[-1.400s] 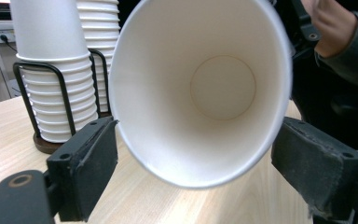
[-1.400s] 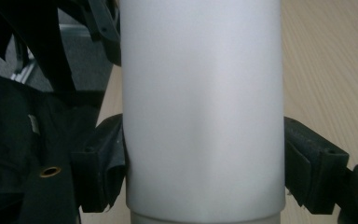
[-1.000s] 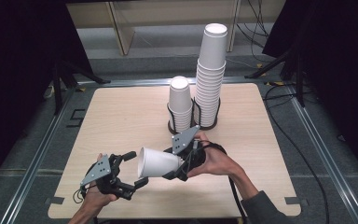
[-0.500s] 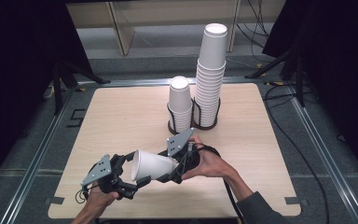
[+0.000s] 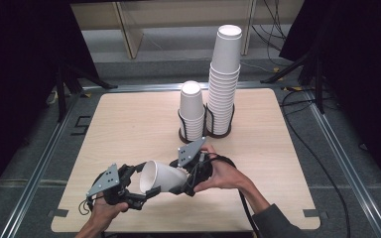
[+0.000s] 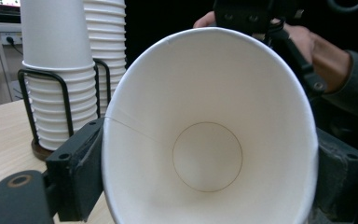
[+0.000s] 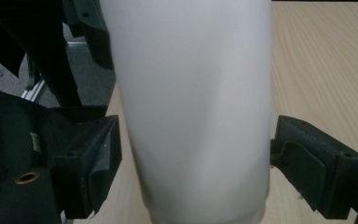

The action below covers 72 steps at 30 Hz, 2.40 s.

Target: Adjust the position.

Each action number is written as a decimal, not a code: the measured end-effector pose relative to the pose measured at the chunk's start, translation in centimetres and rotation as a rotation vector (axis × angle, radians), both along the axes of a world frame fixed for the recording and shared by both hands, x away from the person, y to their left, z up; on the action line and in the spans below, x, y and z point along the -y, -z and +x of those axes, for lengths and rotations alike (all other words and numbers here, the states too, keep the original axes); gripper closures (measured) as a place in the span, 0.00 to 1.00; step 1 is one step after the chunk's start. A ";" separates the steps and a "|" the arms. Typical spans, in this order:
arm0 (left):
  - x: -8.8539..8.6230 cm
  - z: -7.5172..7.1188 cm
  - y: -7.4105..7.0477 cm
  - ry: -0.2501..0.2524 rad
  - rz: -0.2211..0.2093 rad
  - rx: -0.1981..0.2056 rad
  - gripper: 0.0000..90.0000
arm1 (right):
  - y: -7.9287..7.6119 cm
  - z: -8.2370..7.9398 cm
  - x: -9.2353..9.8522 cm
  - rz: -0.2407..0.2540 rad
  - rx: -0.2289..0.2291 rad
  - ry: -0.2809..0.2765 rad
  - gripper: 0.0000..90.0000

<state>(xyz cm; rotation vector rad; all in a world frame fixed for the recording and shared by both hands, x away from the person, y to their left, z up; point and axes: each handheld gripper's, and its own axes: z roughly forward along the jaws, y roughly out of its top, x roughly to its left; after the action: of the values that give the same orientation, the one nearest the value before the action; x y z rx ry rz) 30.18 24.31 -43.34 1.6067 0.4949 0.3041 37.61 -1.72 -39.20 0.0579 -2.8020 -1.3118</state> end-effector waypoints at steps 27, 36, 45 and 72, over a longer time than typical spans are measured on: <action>1.2 -0.8 -0.7 -0.011 0.264 0.035 0.14 | 1.1 -1.4 -2.4 -0.153 0.147 -0.033 0.18; 1.0 -0.7 -0.7 0.011 0.220 0.029 0.13 | 1.7 -1.0 -2.6 -0.120 0.145 -0.065 0.25; -0.1 -0.3 -0.5 -0.070 -0.003 0.007 0.09 | 1.1 -0.5 -1.7 0.015 0.062 -0.011 0.26; -0.1 -0.2 -0.4 -0.150 -0.109 -0.013 0.10 | 2.2 -0.5 -3.1 0.194 -0.028 0.060 0.24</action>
<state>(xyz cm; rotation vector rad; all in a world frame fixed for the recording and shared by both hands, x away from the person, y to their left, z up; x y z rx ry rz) 30.00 24.44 -42.96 1.4693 0.6337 0.3731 37.11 1.42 -41.43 -0.0368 -2.6645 -1.5812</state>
